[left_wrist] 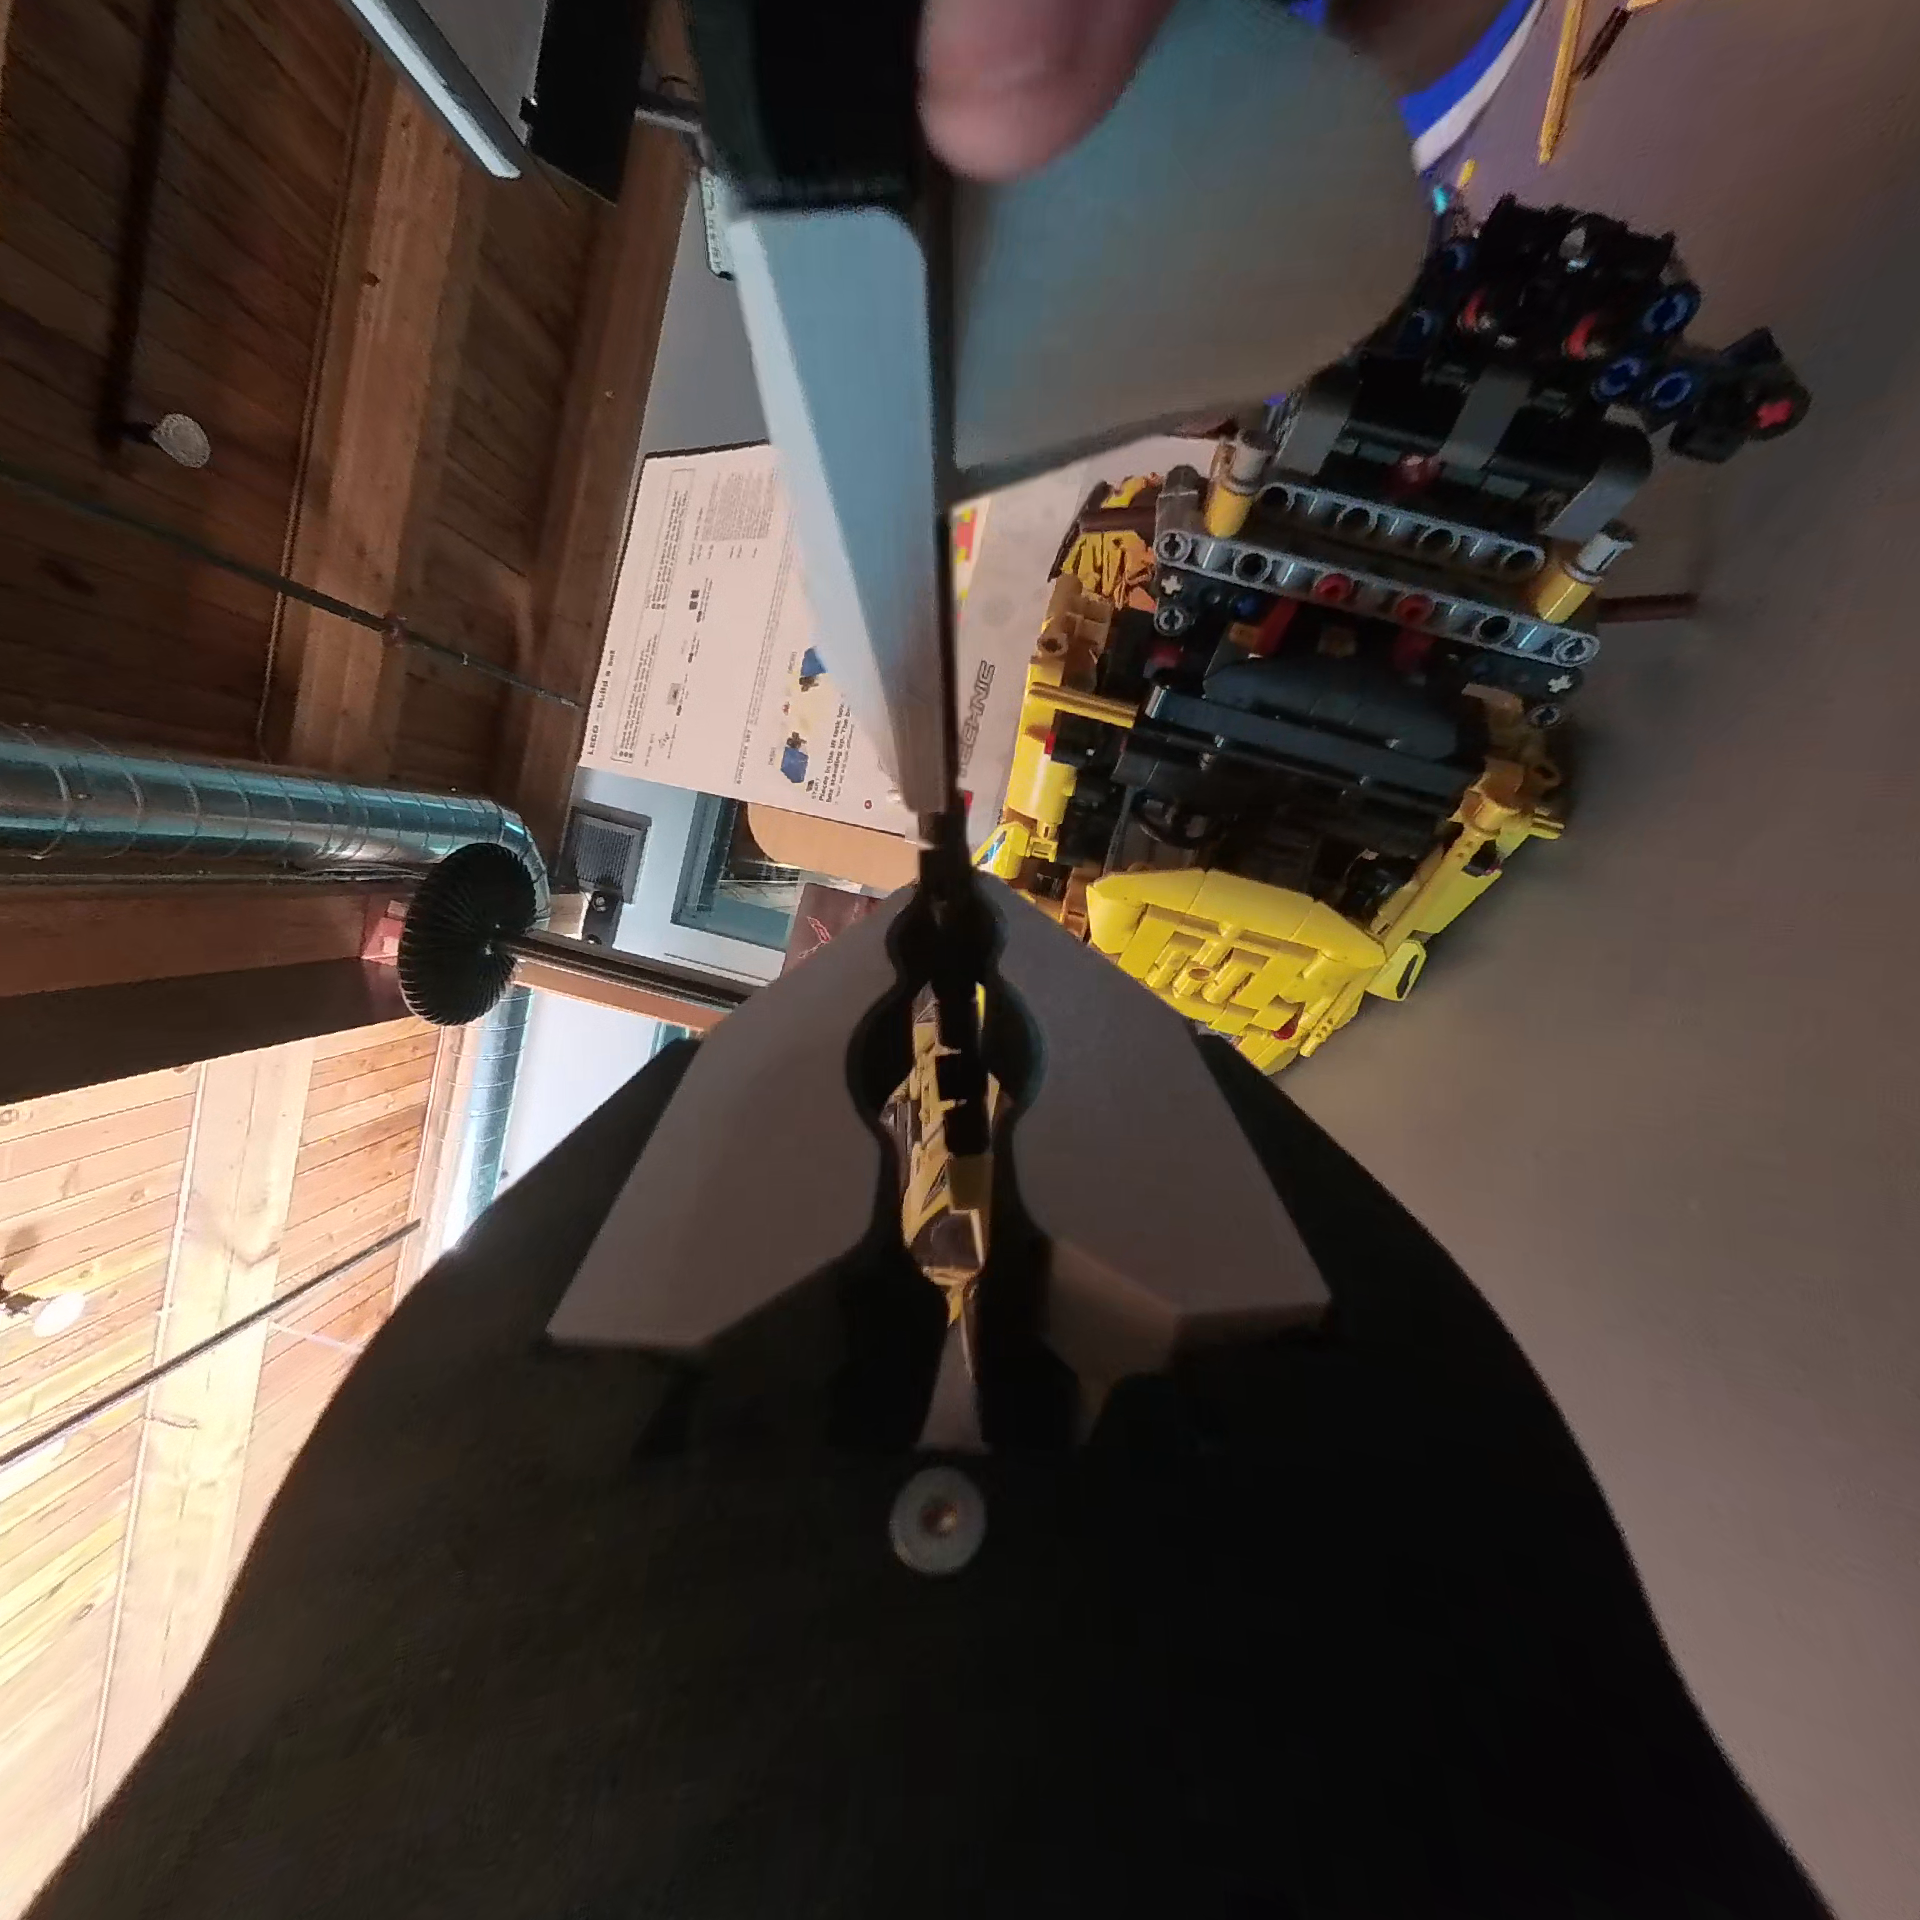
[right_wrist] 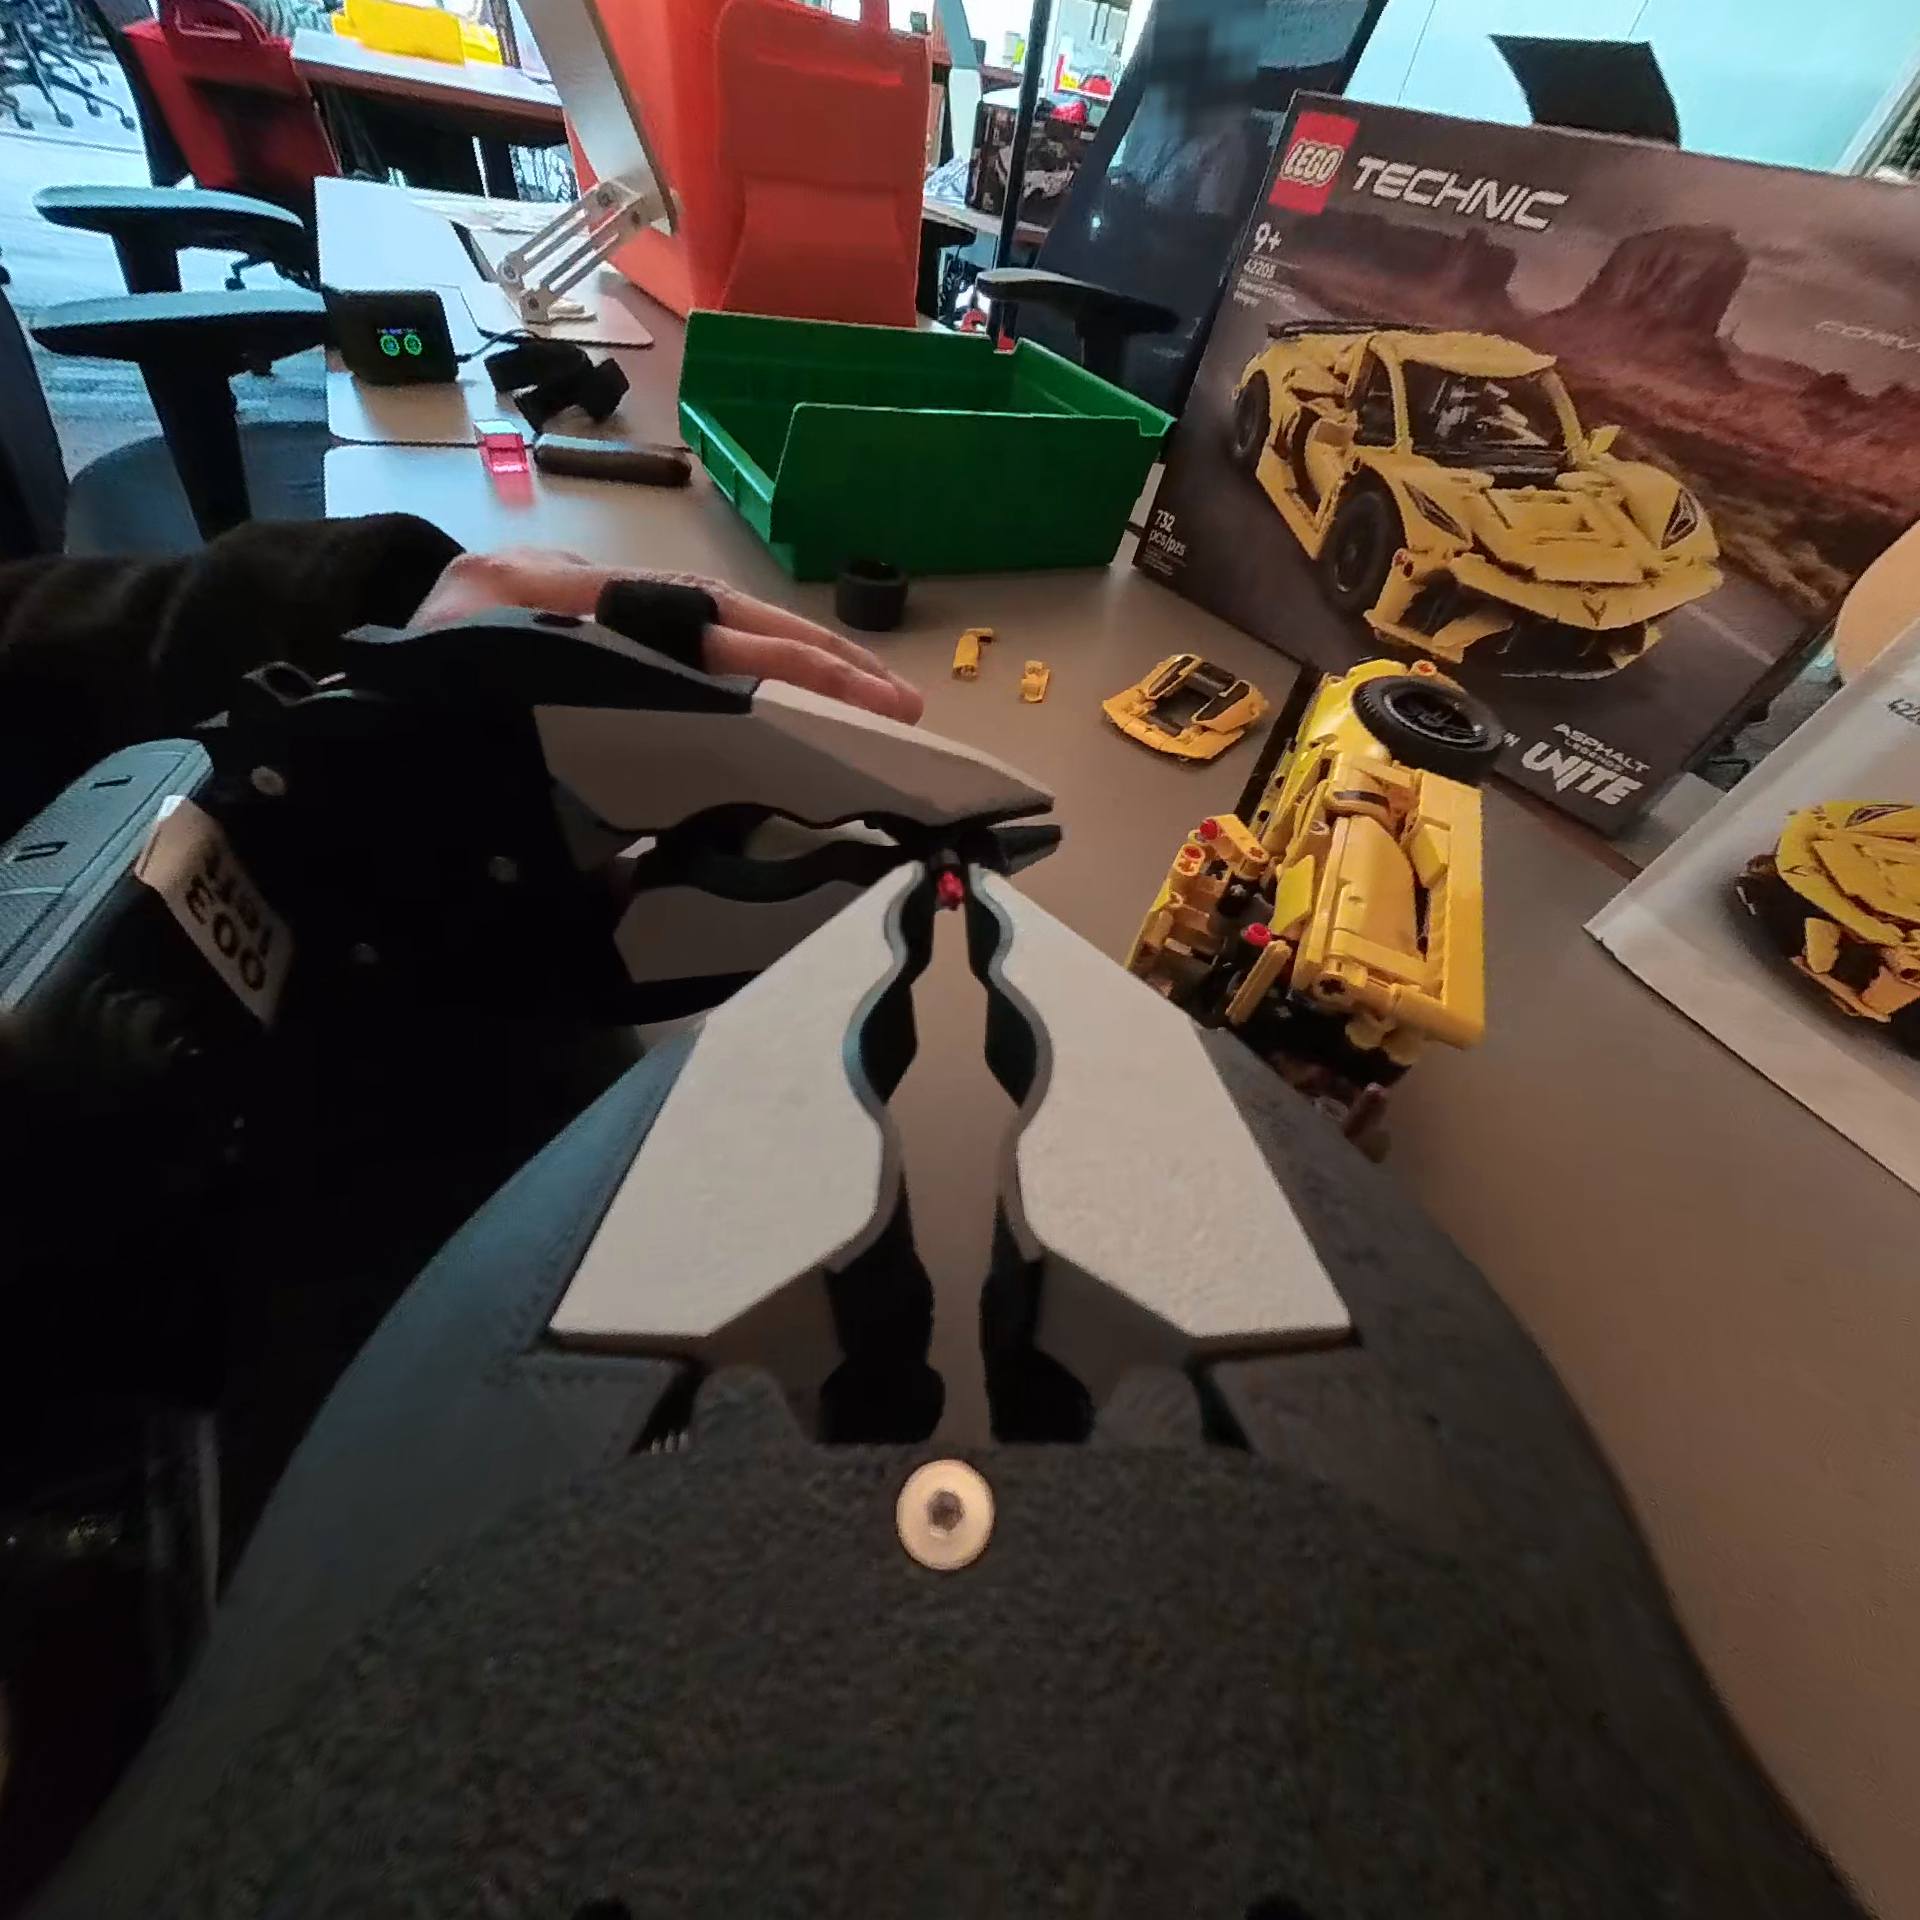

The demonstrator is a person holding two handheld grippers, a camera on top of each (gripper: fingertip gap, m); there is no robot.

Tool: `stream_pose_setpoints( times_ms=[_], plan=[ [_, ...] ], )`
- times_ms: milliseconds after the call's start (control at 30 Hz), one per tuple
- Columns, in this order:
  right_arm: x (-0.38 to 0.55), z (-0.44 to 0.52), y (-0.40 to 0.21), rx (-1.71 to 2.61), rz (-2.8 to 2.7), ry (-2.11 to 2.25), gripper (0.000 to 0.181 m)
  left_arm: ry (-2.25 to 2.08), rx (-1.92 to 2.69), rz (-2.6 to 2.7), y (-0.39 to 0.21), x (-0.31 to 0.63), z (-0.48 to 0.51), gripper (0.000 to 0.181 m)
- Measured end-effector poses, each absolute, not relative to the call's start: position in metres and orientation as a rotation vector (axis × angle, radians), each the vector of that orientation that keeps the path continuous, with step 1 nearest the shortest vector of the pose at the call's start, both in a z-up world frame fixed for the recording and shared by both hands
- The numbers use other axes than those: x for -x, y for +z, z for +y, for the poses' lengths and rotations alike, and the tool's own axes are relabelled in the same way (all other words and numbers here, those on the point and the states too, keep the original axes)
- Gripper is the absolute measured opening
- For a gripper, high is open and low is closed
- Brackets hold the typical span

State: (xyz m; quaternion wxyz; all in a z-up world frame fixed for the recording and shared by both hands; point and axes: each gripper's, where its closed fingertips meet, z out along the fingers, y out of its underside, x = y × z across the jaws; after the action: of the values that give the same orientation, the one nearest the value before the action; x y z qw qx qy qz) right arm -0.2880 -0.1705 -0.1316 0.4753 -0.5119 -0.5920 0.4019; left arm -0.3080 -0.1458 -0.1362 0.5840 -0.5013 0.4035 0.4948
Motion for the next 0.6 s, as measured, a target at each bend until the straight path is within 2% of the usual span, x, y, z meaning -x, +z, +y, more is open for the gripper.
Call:
stream_pose_setpoints(
  times_ms=[333,433,533,600],
  plan=[
    [0.28,-0.168,-0.132,1.282,-1.461,1.014,0.003,1.103,1.234,0.916,-0.139,0.317,-0.145,0.002],
    [0.241,-0.13,-0.11,1.32,-1.325,1.101,0.002,1.026,1.454,0.703,-0.139,0.383,-0.141,0.003],
    [0.18,-0.058,-0.102,1.41,-1.22,0.917,0.003,0.91,1.494,0.612,-0.136,0.387,-0.141,0.003],
    [0.131,0.009,-0.135,1.691,-1.154,0.705,0.004,0.985,1.471,0.688,-0.143,0.372,-0.135,0.004]
  ],
)
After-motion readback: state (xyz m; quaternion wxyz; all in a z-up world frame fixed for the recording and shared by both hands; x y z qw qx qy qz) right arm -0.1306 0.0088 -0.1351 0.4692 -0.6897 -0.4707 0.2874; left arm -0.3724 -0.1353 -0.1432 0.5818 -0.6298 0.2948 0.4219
